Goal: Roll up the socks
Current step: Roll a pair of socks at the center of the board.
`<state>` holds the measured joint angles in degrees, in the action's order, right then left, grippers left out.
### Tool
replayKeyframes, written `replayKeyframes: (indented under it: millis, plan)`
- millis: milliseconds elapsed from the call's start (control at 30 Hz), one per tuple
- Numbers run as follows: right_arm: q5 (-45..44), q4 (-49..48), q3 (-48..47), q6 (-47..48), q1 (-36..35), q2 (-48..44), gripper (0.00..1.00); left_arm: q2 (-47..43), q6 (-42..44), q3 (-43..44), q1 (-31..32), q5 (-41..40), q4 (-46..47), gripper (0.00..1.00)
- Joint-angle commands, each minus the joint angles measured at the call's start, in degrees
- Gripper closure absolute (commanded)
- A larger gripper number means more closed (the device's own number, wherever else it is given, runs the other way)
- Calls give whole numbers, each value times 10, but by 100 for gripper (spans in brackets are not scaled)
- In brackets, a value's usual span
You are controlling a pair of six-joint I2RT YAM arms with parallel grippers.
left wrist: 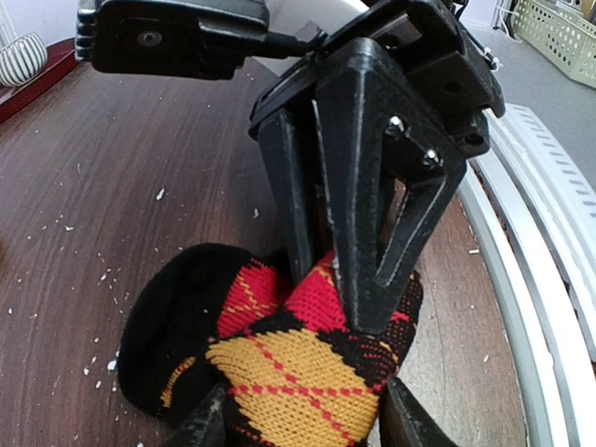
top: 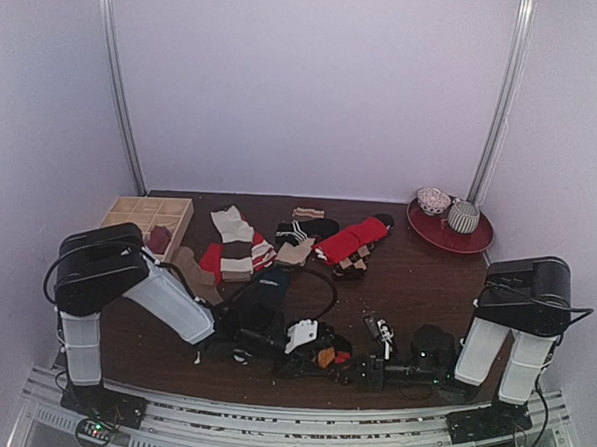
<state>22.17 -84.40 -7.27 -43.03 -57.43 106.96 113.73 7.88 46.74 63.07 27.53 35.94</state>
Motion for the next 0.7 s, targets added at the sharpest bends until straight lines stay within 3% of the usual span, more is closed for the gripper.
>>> replayKeyframes:
  millis: [0, 133, 367, 567, 667]
  plan:
    - [11, 192, 26, -12, -2, 40, 91, 21, -23, 9, 6, 28, -27, 58]
    - [8, 192, 27, -12, -3, 40, 91, 26, -47, 11, 6, 30, -33, 100]
    - [-11, 272, -1, 16, -2, -11, 82, 41, -116, 25, 6, 14, -111, 100]
    - [-99, 530, -90, 156, -4, -173, 61, 57, -189, 27, 5, 9, -227, 100]
    - [-169, 611, -116, 252, -4, -286, 52, 71, -203, 18, 3, -6, -270, 100]
